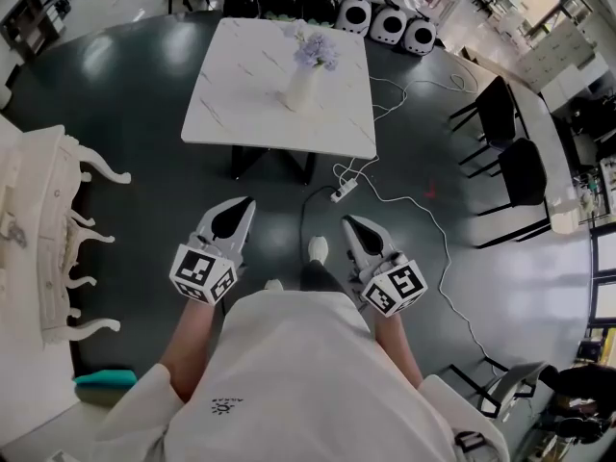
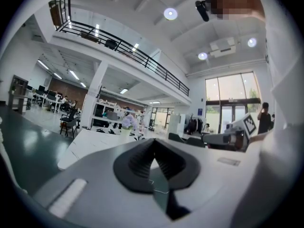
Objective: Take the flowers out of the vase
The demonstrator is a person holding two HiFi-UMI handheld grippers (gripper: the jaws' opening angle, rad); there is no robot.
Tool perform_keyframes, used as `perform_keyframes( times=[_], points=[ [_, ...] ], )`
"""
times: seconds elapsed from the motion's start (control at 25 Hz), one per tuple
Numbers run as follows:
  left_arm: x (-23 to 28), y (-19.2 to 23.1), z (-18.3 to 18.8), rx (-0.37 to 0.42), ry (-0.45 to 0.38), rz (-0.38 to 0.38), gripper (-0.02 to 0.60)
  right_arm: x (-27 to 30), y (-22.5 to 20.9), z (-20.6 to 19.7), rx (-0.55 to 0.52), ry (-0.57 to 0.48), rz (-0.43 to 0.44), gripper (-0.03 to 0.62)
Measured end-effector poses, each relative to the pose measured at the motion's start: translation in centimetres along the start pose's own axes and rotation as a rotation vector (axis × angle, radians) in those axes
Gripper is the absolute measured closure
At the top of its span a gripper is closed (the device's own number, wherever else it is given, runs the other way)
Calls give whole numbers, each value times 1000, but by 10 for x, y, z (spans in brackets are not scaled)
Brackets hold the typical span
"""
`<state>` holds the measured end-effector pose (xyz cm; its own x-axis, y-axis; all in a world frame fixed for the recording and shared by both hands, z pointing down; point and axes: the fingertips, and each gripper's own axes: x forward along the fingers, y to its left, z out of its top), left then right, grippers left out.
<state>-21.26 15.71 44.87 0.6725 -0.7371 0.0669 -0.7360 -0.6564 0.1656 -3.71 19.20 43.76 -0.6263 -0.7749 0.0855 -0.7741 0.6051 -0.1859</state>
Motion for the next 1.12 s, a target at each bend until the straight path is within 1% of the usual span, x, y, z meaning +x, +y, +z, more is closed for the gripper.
perform_keyframes(
  times=[0.2, 0.32, 0.44, 0.72, 1.12],
  points=[
    [15, -2, -2, 9, 7, 2, 592, 5, -16, 0, 9, -7, 3, 594],
    [26, 1, 0, 29, 12, 5, 592, 12, -25, -3, 17, -7, 18, 594],
    [41, 5, 2, 28, 15, 18, 592, 21, -40, -3, 25, -3, 33, 594],
    [90, 16, 6, 27, 23, 38, 592, 44, -91, 8, 34, -7, 51, 594],
    [164, 37, 22, 46, 25, 63, 592, 82, -161, 25, 49, -10, 80, 594]
  ],
)
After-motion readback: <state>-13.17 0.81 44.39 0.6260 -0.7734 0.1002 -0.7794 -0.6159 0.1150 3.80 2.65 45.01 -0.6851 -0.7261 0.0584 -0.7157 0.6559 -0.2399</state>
